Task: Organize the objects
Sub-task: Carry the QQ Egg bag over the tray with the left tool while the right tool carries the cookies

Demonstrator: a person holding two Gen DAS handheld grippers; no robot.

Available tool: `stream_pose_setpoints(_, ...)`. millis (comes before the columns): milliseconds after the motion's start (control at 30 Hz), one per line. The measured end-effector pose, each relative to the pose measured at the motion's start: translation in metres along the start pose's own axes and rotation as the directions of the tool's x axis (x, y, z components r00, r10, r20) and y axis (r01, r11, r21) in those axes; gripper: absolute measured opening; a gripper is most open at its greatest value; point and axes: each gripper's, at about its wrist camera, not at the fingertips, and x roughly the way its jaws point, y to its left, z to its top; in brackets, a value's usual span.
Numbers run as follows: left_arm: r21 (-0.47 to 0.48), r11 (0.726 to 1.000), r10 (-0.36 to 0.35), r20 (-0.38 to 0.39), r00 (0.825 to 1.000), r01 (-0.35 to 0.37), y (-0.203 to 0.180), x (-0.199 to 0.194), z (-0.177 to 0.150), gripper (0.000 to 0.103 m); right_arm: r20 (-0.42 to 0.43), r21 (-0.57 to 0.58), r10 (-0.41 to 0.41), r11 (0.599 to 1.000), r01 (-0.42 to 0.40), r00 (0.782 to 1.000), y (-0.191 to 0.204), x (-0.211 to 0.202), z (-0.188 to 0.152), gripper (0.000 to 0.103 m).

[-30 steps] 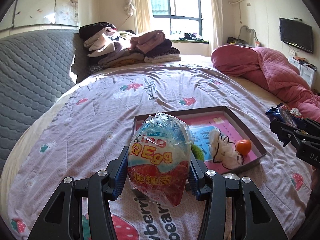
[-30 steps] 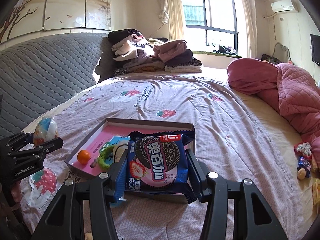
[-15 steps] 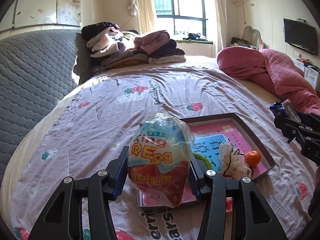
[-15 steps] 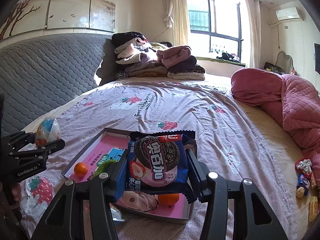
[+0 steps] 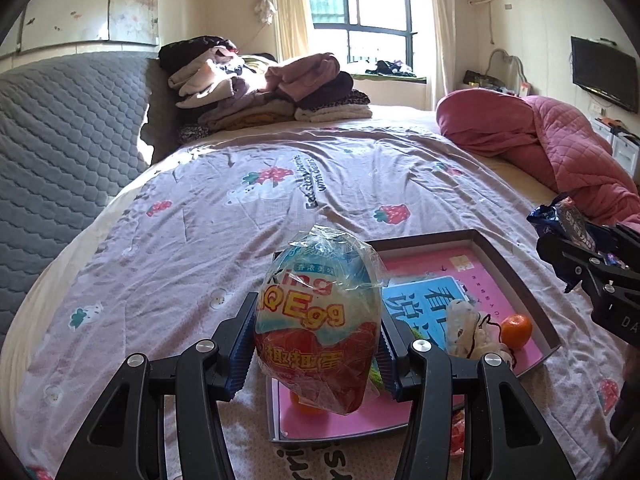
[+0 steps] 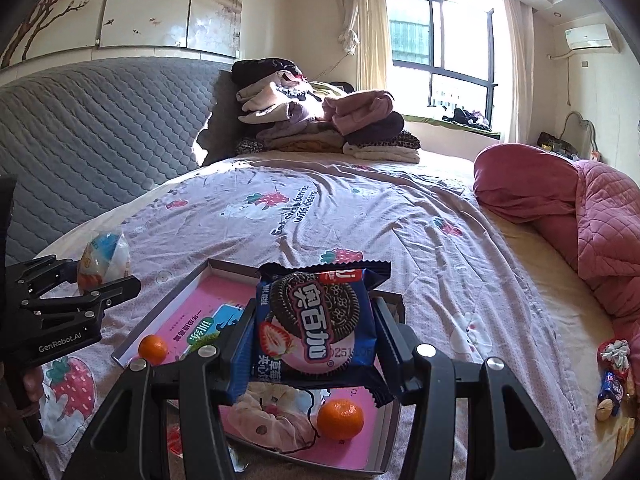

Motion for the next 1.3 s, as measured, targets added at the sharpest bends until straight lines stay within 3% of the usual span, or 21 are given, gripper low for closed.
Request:
stream_pose_setpoints(600,0.003,1.000,0.022,-0.073,0.997,-0.022,0.004,0.051,-0.005,0.053,-0.088,0.012,-0.001,1.000,0.002,0.996,-0.010,0.050,-0.009,0.053)
stream_pose_setpoints(1300,0.082,0.997,0.006,-0.148,0.989,0.006,-0.023,0.090,-0.027,0.053,-0.217,-0.027,-0.014,1.000,0.008,0.976,0.003,0.109,-0.039,0.053)
